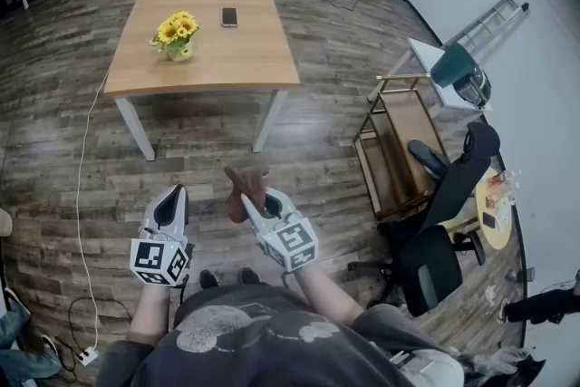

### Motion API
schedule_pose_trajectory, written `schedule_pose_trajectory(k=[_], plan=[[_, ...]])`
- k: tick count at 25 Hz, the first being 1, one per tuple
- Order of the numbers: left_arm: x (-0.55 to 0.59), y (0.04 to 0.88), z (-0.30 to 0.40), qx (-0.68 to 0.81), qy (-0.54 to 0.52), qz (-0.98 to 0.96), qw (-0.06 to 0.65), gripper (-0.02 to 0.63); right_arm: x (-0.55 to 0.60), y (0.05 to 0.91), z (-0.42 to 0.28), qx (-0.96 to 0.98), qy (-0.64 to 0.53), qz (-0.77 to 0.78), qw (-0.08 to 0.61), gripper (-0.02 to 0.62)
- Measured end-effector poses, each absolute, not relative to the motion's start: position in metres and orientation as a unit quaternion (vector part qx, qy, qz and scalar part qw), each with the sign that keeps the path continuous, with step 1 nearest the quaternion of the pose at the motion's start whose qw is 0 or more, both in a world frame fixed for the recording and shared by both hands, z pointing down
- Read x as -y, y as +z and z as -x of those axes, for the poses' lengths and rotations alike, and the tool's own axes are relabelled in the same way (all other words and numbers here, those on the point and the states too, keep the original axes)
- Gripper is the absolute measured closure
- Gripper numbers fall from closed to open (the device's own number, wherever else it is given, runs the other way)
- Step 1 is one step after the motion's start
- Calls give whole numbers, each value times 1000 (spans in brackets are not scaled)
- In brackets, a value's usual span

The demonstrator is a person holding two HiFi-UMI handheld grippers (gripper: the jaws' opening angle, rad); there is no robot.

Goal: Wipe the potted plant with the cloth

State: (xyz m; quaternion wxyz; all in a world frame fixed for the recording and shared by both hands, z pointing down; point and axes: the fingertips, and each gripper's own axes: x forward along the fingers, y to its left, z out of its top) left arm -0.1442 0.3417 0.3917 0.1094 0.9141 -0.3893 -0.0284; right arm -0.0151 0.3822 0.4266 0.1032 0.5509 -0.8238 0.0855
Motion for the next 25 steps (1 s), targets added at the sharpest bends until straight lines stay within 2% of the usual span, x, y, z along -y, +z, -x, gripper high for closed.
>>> schedule_pose_trajectory(k=[6,16,22,25], plan=[[-348,390,142,376,-34,-917,130,588,-378,423,17,826,78,-549,101,543],[-347,393,164,374,-27,-918,126,588,-381,434,46,836,87,-532,104,543],[-347,391,171,359,-29,-925,118,588,-379,416,38,821,90,-563,27,542],[-346,397,175,352,-21,-928,121,588,-380,416,32,811,87,-577,30,541]])
